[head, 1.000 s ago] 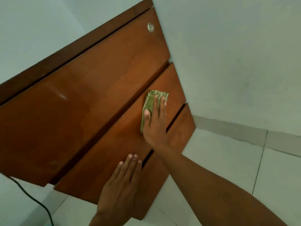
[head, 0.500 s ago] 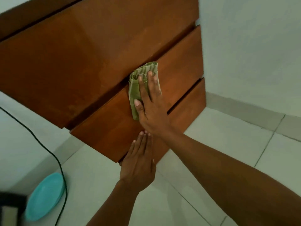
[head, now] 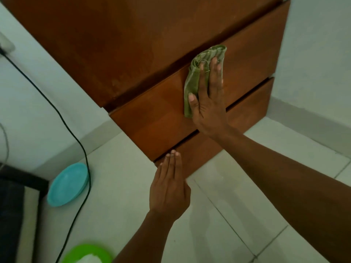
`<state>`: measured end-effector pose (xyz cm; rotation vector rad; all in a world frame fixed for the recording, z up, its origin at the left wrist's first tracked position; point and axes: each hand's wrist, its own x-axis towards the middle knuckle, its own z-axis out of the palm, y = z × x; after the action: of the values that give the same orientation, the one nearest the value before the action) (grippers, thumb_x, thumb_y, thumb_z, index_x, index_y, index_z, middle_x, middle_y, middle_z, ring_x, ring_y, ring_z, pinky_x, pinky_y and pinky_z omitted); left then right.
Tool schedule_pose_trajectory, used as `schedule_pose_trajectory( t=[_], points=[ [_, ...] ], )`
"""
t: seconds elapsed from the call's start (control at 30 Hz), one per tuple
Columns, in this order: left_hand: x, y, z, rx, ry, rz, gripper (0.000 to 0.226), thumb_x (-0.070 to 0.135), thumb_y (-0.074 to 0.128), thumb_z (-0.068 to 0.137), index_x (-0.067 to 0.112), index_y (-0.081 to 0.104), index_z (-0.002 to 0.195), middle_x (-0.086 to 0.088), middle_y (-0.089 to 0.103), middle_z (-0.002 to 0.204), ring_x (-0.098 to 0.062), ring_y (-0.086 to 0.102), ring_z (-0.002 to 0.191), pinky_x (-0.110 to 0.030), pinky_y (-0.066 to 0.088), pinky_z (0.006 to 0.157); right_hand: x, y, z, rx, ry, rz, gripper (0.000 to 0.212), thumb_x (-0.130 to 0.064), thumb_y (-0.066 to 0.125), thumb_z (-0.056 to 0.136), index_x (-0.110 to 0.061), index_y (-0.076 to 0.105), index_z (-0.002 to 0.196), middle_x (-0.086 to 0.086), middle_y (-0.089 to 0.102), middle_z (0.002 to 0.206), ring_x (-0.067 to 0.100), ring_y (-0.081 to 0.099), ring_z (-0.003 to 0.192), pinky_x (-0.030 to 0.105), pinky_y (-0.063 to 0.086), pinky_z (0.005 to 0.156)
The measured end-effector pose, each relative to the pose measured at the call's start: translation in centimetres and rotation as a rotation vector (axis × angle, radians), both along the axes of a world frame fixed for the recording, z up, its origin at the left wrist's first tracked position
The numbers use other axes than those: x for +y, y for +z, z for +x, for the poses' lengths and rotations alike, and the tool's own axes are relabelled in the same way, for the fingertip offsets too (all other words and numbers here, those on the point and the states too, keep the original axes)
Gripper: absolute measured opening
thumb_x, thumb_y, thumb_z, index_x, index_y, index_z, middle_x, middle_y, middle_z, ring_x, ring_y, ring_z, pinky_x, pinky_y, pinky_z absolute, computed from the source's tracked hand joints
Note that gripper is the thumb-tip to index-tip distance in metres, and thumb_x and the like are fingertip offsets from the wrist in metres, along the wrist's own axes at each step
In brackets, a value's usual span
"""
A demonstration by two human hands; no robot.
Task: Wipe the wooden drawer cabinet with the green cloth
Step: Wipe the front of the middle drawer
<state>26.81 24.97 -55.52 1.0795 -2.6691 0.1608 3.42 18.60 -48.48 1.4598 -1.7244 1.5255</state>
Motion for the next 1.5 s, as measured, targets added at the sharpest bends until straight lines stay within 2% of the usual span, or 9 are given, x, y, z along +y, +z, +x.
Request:
schedule_pose_trajectory(
  t=[0.23,0.47,0.63,0.9,1.0,1.07,1.23,1.37,1.5],
  points=[
    [0.1,0.5,-0.5,-0.041,0.176,0.065,0.078,0.044,0.035,0.096,0.005,0.012,0.159,-0.020,0.031,0.162,-0.036,0.031,0.149,-0.046,0.023,0.122,0.2,-0.7,2.4,0.076,0.042,0.027,0.070,-0.027,0.056,0.101,0.000,0.019,0.154,0.033,0.010,0.160,0.039,0.001,0.151,0.062,0.014,0.123],
    [-0.1,1.7,-1.3,0.042,0.209,0.122,0.095,0.063,0.035,0.091,0.005,0.006,0.160,-0.019,0.044,0.153,-0.038,0.047,0.136,-0.050,0.043,0.109,0.2,-1.0,2.7,0.097,0.038,0.063,0.071,-0.030,0.055,0.103,-0.003,0.015,0.154,0.039,0.017,0.159,0.037,0.000,0.150,0.060,0.011,0.125],
    [-0.4,2.8,-2.2,-0.079,0.228,0.085,0.099,0.065,0.039,0.089,-0.001,0.011,0.157,-0.018,0.051,0.137,-0.032,0.050,0.118,-0.046,0.045,0.099,0.2,-1.2,2.4,0.115,0.032,0.079,0.077,-0.033,0.053,0.103,-0.005,0.006,0.157,0.035,0.014,0.160,0.038,-0.002,0.150,0.056,0.008,0.127],
    [-0.6,3.9,-2.9,-0.185,0.247,0.102,0.102,0.063,0.037,0.086,-0.006,0.010,0.156,-0.019,0.046,0.142,-0.032,0.044,0.123,-0.046,0.040,0.104,0.5,-1.2,1.9,0.168,0.046,0.028,0.067,-0.032,0.055,0.102,-0.005,0.023,0.154,0.035,0.021,0.158,0.043,0.011,0.152,0.056,0.018,0.125],
    [-0.6,4.4,-3.3,-0.217,0.255,0.090,0.104,0.065,0.037,0.085,-0.009,0.011,0.155,-0.019,0.048,0.139,-0.031,0.045,0.121,-0.045,0.041,0.103,0.6,-1.3,1.7,0.181,0.037,-0.023,0.061,-0.030,0.057,0.102,-0.007,0.031,0.152,0.032,0.028,0.157,0.049,0.025,0.149,0.044,0.022,0.125],
    [-0.6,4.5,-3.4,-0.218,0.258,0.112,0.105,0.066,0.034,0.085,-0.008,0.009,0.155,-0.017,0.047,0.140,-0.030,0.045,0.122,-0.045,0.042,0.104,0.6,-1.5,1.8,0.171,-0.005,-0.052,0.057,-0.031,0.057,0.103,-0.014,0.034,0.152,0.024,0.031,0.158,0.042,0.030,0.148,0.036,0.025,0.119],
    [-0.5,4.6,-3.4,-0.218,0.256,0.142,0.105,0.067,0.037,0.088,-0.006,0.003,0.156,-0.016,0.044,0.143,-0.030,0.044,0.126,-0.043,0.042,0.105,0.8,-1.5,1.9,0.130,-0.070,-0.146,0.044,-0.019,0.059,0.102,-0.021,0.045,0.144,0.006,0.033,0.150,0.027,0.039,0.124,0.042,0.044,0.098],
    [-0.3,5.1,-2.0,-0.159,0.221,0.153,0.097,0.063,0.034,0.087,0.002,0.008,0.159,-0.013,0.046,0.141,-0.028,0.045,0.124,-0.042,0.042,0.101,1.7,-0.7,1.6,0.048,-0.037,-0.100,0.053,0.007,0.053,0.091,-0.018,0.052,0.137,0.015,0.051,0.131,0.030,0.045,0.106,0.033,0.043,0.085],
    [-1.0,6.3,1.3,-0.020,0.135,-0.171,0.074,0.038,0.049,0.091,0.004,0.032,0.155,-0.021,0.044,0.149,-0.038,0.042,0.136,-0.049,0.035,0.113,4.6,-0.6,3.3,-0.017,0.111,-0.044,0.046,0.012,0.051,0.088,-0.004,0.060,0.131,0.022,0.059,0.117,0.035,0.054,0.102,0.036,0.047,0.084]
  ],
)
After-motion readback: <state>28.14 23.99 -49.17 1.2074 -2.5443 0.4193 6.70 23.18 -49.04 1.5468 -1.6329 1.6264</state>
